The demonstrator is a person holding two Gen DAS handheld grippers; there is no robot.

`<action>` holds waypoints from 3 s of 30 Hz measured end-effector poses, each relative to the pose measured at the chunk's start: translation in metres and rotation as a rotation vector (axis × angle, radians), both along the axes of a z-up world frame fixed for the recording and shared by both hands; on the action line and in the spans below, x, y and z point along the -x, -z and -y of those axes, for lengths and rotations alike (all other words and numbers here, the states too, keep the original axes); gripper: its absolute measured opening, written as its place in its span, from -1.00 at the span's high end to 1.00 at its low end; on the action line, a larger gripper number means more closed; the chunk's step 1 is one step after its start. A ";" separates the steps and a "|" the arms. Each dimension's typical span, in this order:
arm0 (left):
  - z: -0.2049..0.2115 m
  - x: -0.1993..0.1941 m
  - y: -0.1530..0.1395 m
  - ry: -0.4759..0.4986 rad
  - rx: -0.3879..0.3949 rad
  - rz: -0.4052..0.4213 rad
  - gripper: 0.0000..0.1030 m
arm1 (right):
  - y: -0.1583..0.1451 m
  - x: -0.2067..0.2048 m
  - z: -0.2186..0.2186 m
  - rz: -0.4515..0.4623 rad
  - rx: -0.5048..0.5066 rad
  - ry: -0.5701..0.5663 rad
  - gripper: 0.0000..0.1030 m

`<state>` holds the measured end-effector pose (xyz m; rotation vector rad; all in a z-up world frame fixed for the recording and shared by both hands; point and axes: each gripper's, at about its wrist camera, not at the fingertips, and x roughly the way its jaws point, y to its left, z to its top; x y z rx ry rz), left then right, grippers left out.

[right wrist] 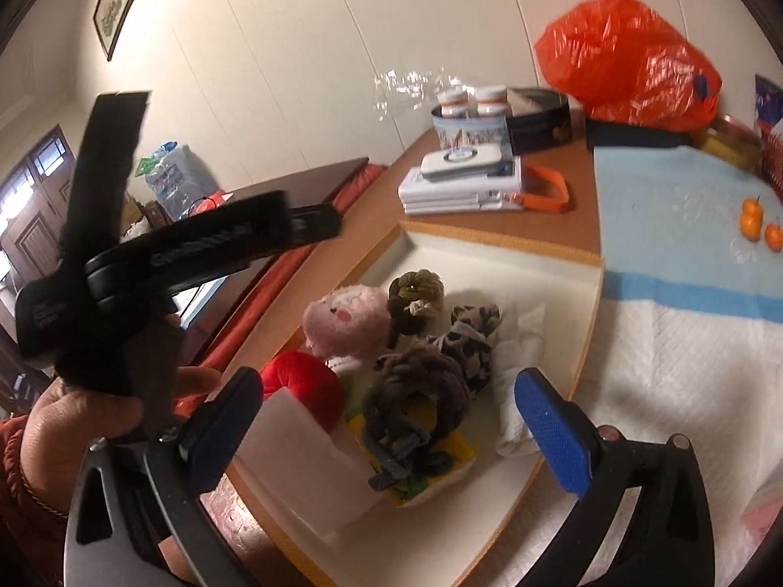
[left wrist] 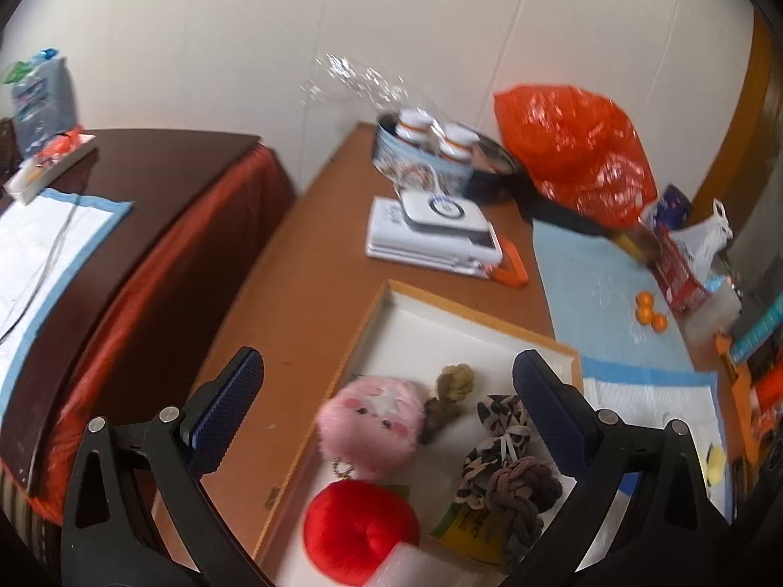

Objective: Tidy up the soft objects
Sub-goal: 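Carry both rope knots over the white tray and open both grippers, then move both open grippers back over the pad toward the box and sponge, then grasp the pink tissue box with the left gripper while the right grasps the yellow sponge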

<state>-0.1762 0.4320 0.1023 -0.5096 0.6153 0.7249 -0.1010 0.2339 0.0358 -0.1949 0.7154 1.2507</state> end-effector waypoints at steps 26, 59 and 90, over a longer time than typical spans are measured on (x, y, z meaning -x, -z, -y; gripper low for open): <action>0.102 0.043 -0.054 -0.051 -0.098 0.130 -1.00 | -0.067 0.017 0.099 0.159 -0.229 0.067 -1.00; 0.329 -0.191 0.087 0.618 -0.043 -0.181 -0.99 | -0.055 -0.182 0.366 0.111 -0.347 0.653 -1.00; 0.315 -0.184 0.065 0.508 -0.006 -0.104 -0.57 | 0.031 -0.241 0.319 0.041 0.153 0.586 -1.00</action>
